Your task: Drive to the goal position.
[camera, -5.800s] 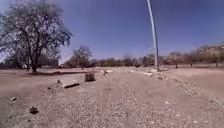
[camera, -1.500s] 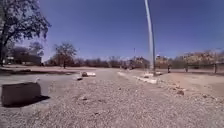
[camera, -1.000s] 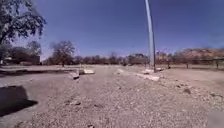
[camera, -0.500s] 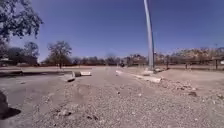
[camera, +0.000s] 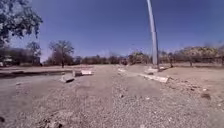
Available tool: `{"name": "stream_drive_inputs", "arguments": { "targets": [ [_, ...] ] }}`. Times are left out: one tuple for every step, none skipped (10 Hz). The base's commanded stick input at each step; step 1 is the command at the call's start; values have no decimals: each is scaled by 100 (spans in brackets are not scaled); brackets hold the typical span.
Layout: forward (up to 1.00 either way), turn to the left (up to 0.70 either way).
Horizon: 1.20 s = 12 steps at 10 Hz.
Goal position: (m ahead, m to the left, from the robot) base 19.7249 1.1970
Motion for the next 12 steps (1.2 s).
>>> {"name": "stream_drive_inputs", "arguments": {
  "targets": [
    [70, 0],
    [70, 0],
    [70, 0],
    [70, 0],
    [70, 0],
    [70, 0],
    [70, 0],
    [70, 0],
    [70, 0],
    [70, 0],
    [70, 0],
    [70, 0]
  ]
}}
